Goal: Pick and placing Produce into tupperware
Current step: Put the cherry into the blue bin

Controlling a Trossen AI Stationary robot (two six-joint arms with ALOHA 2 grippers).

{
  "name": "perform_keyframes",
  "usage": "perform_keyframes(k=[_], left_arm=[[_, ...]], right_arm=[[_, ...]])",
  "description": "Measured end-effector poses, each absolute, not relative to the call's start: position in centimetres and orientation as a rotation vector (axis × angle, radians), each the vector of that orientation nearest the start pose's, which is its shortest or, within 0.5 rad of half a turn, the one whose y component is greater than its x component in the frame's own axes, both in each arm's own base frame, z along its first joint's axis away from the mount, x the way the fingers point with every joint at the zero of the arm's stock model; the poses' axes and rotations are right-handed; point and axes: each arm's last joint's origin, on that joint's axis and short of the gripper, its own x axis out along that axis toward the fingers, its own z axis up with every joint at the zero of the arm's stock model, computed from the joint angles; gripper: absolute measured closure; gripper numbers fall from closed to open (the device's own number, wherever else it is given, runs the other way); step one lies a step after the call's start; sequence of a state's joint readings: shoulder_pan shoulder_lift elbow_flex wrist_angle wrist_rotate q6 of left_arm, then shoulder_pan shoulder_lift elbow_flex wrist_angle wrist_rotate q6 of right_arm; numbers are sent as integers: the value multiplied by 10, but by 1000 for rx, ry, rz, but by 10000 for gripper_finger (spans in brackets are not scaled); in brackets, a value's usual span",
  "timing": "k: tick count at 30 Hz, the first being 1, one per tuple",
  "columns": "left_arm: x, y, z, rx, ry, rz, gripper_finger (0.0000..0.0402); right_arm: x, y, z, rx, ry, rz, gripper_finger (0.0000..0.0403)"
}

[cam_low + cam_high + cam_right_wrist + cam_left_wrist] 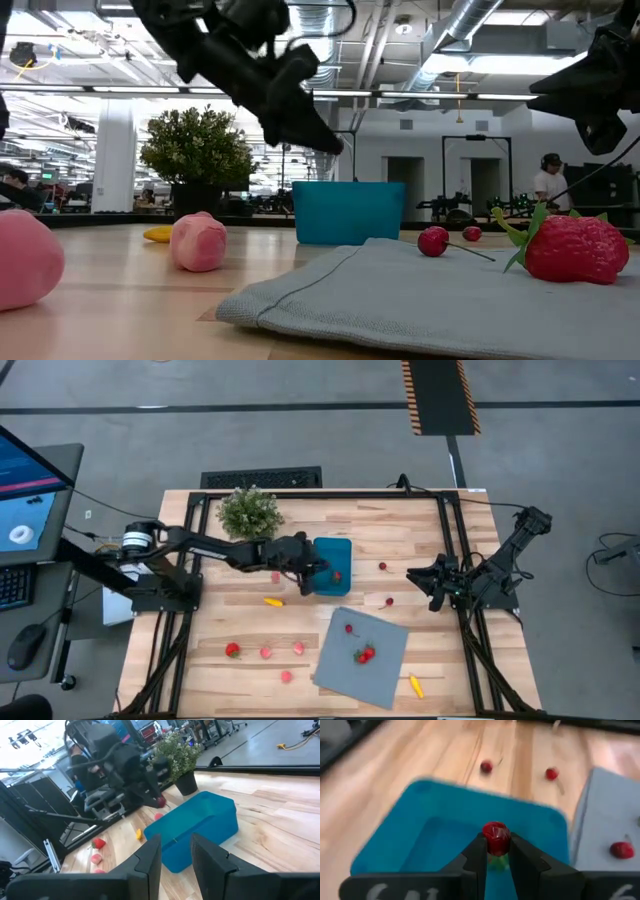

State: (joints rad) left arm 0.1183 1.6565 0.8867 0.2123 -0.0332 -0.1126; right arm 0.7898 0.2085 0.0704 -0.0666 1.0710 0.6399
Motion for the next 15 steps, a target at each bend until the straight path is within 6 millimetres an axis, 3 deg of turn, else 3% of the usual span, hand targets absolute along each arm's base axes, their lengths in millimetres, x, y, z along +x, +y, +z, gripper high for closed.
perform_keyframes(k=[8, 15], left_arm=[[338, 53, 189, -203, 555, 115, 338], [338, 54, 189, -208, 554, 137, 275]], right_arm=[[83, 48, 167, 470, 29, -307, 278], [83, 48, 167, 470, 29, -307, 278]])
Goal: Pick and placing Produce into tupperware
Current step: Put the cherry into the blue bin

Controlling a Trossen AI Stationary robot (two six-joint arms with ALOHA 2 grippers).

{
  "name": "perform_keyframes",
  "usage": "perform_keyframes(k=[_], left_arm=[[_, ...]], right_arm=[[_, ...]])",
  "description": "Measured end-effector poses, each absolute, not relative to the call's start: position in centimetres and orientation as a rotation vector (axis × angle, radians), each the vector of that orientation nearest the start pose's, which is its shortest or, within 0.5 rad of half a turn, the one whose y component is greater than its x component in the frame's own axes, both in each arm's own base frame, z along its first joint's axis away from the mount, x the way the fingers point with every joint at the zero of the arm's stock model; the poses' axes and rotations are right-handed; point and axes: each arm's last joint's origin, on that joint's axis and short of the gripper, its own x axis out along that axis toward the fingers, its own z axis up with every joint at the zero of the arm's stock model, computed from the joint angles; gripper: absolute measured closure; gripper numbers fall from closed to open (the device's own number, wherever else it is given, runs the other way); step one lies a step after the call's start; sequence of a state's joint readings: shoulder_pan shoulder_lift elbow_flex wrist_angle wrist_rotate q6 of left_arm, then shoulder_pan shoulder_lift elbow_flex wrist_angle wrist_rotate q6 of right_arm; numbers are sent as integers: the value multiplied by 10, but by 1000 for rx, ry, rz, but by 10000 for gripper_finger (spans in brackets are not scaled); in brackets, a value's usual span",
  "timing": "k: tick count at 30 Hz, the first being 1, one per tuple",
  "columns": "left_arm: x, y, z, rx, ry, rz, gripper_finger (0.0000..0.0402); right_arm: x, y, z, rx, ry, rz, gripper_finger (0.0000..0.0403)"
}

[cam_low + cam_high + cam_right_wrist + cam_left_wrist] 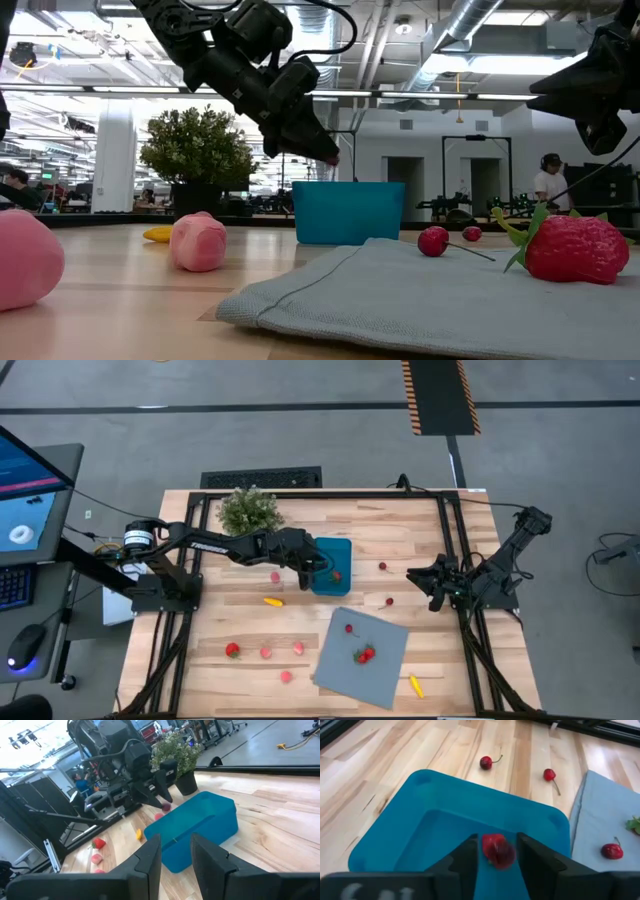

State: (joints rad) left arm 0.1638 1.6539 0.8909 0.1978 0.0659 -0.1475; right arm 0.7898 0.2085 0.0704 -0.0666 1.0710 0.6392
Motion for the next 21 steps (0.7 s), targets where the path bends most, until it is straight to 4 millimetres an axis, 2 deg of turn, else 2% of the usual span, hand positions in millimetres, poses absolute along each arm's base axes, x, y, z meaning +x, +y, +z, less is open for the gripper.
perform_keyframes(k=[6, 12, 17, 21], left_arm=[[337, 54, 188, -229, 566, 145, 224], [338, 54, 189, -235, 554, 119, 209], [342, 50, 198, -284, 460, -45, 211], [348, 46, 217, -340, 283, -236, 222]], right_arm=[[83, 48, 167, 476, 28, -307, 278], [83, 48, 168, 481, 25, -306, 278], [84, 49, 179, 464, -40, -280, 278], [84, 49, 198, 414, -141, -235, 278]])
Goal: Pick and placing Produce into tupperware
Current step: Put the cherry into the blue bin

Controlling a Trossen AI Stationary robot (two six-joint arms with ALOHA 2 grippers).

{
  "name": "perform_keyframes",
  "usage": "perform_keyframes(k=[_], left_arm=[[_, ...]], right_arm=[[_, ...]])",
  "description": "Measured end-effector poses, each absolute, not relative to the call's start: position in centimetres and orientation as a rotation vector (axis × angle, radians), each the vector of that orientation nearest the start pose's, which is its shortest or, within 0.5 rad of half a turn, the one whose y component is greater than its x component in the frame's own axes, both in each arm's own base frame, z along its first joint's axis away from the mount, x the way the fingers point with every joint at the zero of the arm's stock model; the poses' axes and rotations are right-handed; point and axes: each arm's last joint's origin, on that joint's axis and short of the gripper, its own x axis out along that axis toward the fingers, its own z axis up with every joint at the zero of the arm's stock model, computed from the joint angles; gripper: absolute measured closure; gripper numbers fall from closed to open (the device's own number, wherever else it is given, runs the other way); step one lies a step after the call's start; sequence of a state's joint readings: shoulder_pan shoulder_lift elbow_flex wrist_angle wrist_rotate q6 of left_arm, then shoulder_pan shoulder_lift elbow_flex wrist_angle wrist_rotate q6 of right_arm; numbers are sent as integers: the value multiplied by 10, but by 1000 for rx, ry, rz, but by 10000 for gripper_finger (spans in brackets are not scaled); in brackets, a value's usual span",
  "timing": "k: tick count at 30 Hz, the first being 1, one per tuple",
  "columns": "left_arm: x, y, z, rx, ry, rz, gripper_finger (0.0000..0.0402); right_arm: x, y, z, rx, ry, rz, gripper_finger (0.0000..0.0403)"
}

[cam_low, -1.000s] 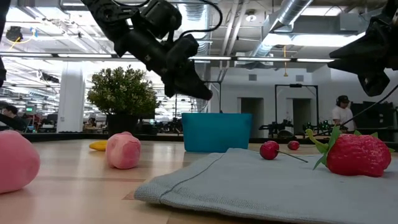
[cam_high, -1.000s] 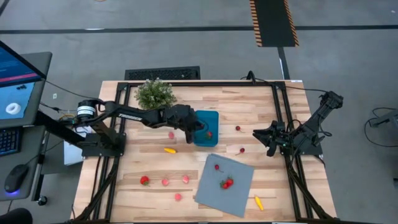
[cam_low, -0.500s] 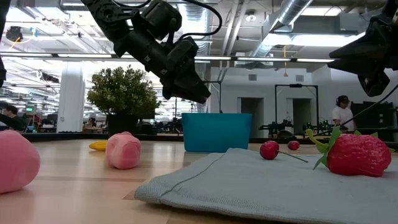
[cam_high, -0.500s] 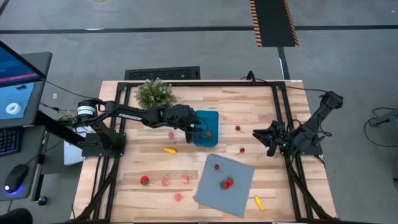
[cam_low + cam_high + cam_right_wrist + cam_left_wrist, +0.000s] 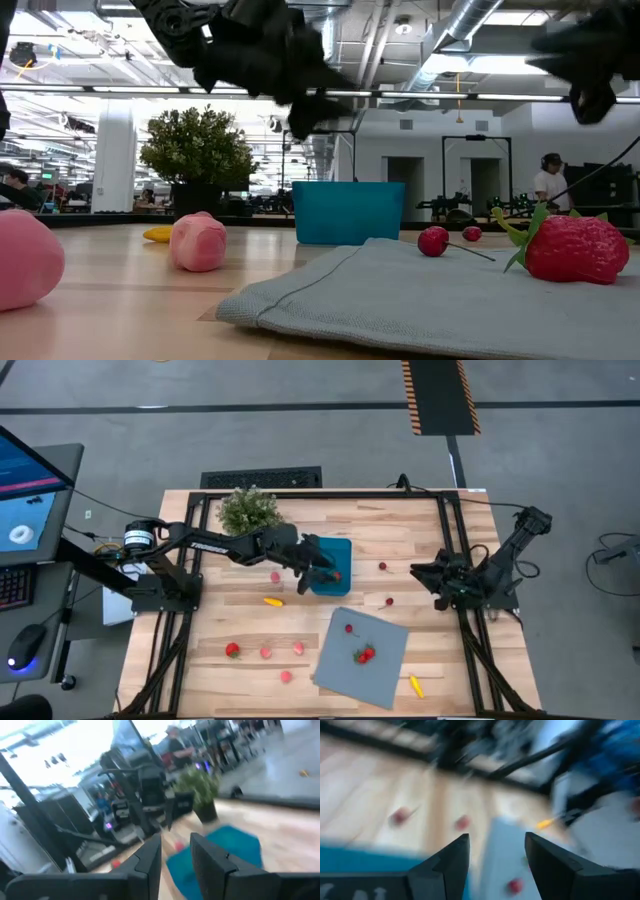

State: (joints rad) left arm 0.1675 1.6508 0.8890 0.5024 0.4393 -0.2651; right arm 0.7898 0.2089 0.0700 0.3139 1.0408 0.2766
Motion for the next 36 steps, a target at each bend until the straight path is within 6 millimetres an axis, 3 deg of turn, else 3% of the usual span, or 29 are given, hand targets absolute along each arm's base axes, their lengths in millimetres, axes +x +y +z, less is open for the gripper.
perform_keyframes(k=[3, 8, 16, 21, 24, 36], left_arm=[[344, 44, 240, -341, 151, -333, 230], [322, 39, 283, -249, 28, -426, 234], [254, 29, 336, -17, 53, -239, 234], [215, 18, 360, 33, -32, -233, 234], [196, 14, 355, 33, -61, -199, 235], [142, 3, 278, -82, -222, -41, 235]], right_arm=[[83, 49, 203, 353, -167, -218, 278], [84, 47, 209, 284, -158, -244, 278], [97, 48, 221, 204, -105, -326, 278], [106, 48, 236, 180, -61, -363, 278], [110, 46, 242, 184, 16, -367, 278], [128, 28, 243, 282, 344, -428, 278]])
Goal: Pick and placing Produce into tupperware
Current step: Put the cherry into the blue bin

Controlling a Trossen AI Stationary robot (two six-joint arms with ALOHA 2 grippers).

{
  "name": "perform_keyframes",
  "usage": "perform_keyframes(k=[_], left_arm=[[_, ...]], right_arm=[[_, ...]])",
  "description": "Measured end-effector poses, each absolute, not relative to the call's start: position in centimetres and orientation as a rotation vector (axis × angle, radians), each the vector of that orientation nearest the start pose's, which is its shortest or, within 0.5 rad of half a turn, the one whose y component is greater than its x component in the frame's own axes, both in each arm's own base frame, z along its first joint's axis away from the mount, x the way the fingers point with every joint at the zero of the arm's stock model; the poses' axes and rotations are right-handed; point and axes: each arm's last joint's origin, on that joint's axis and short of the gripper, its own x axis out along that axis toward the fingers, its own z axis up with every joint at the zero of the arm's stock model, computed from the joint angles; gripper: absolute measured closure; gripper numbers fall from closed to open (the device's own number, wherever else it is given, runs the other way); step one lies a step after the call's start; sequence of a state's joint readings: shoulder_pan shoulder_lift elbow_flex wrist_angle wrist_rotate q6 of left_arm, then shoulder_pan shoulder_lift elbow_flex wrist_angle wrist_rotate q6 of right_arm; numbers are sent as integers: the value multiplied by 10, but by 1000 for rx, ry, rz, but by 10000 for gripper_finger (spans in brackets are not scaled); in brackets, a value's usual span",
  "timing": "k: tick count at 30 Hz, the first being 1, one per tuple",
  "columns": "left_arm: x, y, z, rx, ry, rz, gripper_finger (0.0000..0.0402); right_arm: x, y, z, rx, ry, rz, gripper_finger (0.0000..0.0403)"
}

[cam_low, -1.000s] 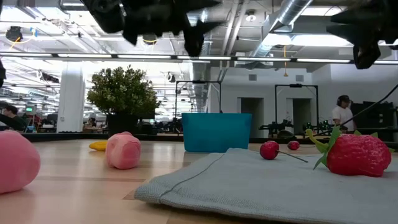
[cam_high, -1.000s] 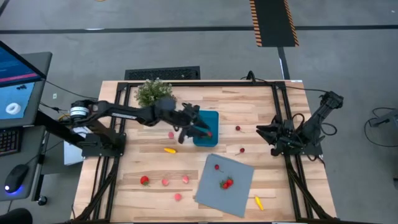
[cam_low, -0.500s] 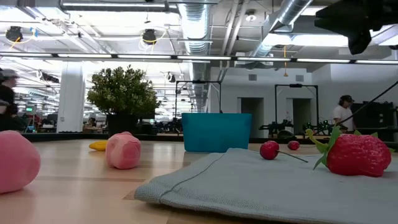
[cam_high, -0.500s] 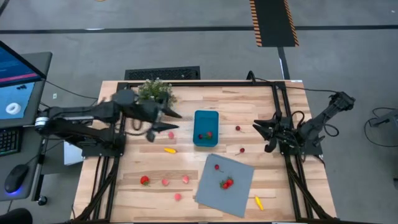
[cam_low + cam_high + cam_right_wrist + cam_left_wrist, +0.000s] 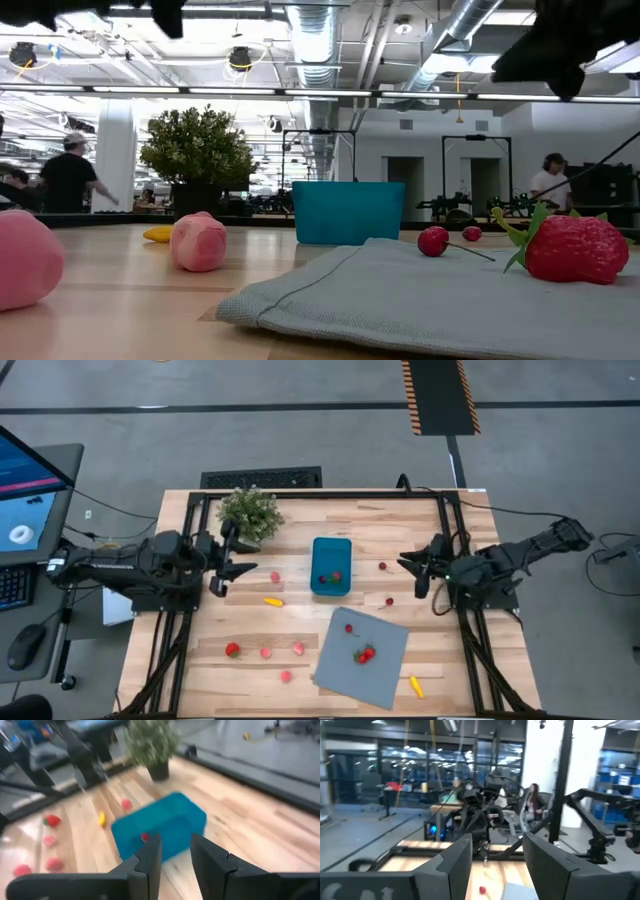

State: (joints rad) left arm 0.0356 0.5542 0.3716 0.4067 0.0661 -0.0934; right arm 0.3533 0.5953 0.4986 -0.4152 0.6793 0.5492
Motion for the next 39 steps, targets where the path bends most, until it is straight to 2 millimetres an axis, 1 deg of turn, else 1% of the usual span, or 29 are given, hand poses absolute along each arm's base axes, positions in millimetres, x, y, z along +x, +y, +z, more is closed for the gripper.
perform_keyframes(k=[5, 7, 11, 18, 26, 31, 35, 39], left_arm=[[133, 2, 261, -130, -203, -32, 235], [132, 1, 255, -134, -189, -35, 235], [133, 1, 241, -144, -157, -38, 235], [130, 1, 218, -175, -209, -27, 235], [130, -1, 208, -197, -184, -76, 235], [129, -1, 201, -199, -160, -79, 235], [129, -1, 200, -206, -158, -80, 235], [129, -1, 200, -207, -158, -80, 235]], right_arm=[[138, 19, 230, 333, 486, -447, 278], [143, 14, 223, 354, 551, -457, 278], [152, 8, 214, 361, 630, -474, 278], [164, 0, 197, 352, 784, -464, 278], [173, -7, 175, 326, 974, -433, 278], [177, -15, 163, 353, 1066, -419, 278], [181, -20, 156, 341, 1103, -423, 278], [187, -25, 149, 352, 1118, -381, 278]])
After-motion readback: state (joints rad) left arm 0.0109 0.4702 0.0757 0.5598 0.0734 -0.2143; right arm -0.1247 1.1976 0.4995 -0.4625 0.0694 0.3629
